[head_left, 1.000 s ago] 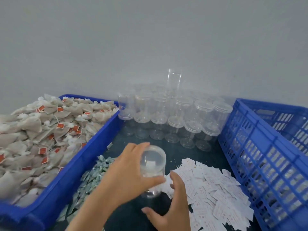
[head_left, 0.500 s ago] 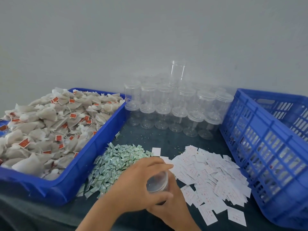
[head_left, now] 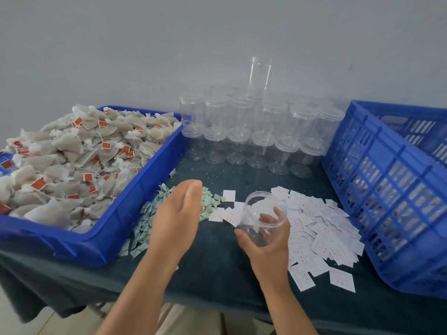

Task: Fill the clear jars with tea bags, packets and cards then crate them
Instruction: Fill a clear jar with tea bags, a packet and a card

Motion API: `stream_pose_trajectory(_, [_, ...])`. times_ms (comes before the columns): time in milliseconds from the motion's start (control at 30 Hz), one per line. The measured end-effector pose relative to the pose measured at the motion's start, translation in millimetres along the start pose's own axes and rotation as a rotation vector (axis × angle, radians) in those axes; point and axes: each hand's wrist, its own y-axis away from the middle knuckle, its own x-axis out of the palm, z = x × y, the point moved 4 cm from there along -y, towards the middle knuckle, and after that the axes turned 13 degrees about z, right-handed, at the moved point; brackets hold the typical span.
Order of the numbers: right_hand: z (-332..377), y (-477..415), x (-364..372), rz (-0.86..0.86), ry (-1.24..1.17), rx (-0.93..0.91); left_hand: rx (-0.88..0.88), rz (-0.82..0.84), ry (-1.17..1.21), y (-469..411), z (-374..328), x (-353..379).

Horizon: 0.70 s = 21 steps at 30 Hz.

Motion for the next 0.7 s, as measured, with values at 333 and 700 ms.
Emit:
stream_pose_trajectory(333, [-5.7, -0.6, -1.3, 0.018, -0.193, 0.011, -0.055, 0.067, -0.505, -26.8, 84.3, 36.3])
stream_pose_trajectory(700, [-3.1, 4.5, 9.2, 0.223, 0.051, 0.006, 0.132, -0.006, -0.628, -21.0, 63.8, 40.9])
